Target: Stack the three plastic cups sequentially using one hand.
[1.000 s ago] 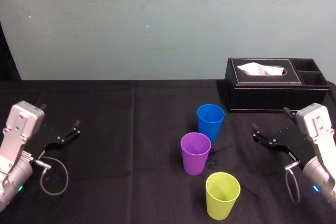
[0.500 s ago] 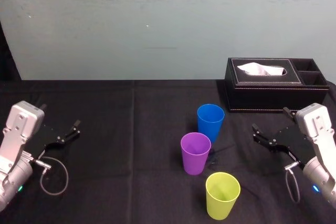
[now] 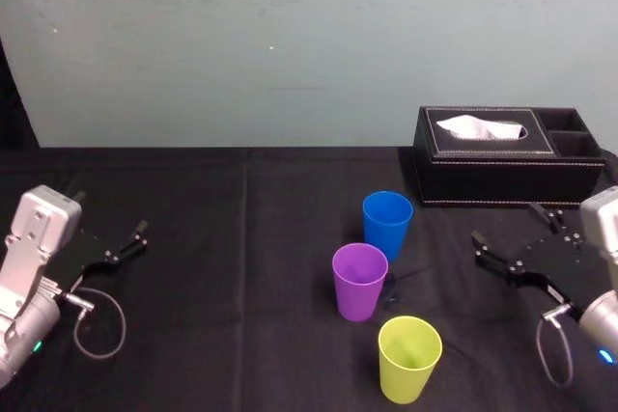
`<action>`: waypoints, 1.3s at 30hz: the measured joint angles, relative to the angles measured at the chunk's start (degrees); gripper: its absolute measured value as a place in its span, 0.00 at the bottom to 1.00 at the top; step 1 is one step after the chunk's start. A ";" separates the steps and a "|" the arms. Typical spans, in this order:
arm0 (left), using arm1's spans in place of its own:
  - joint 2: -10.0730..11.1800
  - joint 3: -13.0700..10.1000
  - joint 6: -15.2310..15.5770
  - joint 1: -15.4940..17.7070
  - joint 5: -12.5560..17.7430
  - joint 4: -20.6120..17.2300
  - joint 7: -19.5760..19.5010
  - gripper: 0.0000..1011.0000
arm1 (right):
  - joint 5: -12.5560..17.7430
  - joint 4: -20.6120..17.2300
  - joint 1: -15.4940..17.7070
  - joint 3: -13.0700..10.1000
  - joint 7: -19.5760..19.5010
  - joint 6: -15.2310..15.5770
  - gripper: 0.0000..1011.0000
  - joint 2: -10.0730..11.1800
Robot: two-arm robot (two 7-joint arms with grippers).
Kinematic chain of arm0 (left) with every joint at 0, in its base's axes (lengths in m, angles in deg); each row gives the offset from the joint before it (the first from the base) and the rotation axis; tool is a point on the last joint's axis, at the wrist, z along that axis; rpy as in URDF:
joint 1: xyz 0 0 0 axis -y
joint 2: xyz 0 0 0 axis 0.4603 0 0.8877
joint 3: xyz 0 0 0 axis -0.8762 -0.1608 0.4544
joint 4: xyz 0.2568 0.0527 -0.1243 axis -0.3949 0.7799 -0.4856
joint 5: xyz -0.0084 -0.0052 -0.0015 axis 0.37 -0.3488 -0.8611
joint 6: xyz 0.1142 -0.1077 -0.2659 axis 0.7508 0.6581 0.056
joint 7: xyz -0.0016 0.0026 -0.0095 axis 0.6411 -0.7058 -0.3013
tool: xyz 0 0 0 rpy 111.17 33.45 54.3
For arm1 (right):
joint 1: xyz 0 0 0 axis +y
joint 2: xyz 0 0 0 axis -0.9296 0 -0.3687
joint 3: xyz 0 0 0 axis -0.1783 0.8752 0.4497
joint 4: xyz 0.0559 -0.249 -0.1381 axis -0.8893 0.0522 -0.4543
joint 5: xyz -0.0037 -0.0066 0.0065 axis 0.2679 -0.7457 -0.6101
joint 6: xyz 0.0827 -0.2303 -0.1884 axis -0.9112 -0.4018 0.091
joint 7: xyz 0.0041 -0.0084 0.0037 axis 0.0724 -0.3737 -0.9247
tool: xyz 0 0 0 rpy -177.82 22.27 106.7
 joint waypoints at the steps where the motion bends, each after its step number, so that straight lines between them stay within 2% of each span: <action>1: 0.00 0.00 0.00 0.00 0.00 0.00 0.00 0.99 | 1.39 -1.42 1.35 -1.00 0.84 0.62 0.99 0.68; 4: 0.00 0.00 0.00 0.00 0.00 0.00 0.00 0.99 | 4.68 -3.86 3.72 -2.85 2.97 1.84 0.99 1.90; 5: 0.00 0.00 0.00 0.00 0.00 0.00 0.00 0.99 | 6.83 -5.46 5.43 -4.11 4.30 2.57 0.99 2.81; 9: 0.00 0.00 0.00 0.00 0.00 0.00 0.00 0.99 | 10.86 -9.57 10.04 -7.21 6.92 4.50 0.99 5.50; 12: 0.00 0.00 0.00 0.00 0.00 0.00 0.00 0.99 | 12.68 -12.79 14.22 -9.65 8.05 6.12 0.99 7.84; 15: 0.00 0.00 0.00 0.00 0.00 0.00 0.00 0.99 | 13.28 -14.94 17.41 -11.23 8.04 7.25 0.99 9.29; 16: 0.00 0.00 0.00 0.00 0.00 0.00 0.00 0.99 | 13.63 -16.44 19.61 -12.28 8.08 7.93 0.99 10.16; 20: 0.00 0.00 0.00 0.00 0.00 0.00 0.00 0.99 | 13.99 -19.27 24.07 -13.84 8.81 8.91 0.99 11.84; 22: 0.00 0.00 0.00 0.00 0.00 0.00 0.00 0.99 | 13.99 -20.75 26.13 -14.11 9.57 9.36 0.99 12.49; 27: 0.00 0.00 0.00 0.00 0.00 0.00 0.00 0.99 | 13.10 -22.62 27.86 -13.03 11.01 9.57 0.99 12.43; 39: 0.00 0.00 0.00 0.00 0.00 0.00 0.00 0.99 | 9.79 -23.53 25.79 -8.06 13.87 10.92 0.99 9.06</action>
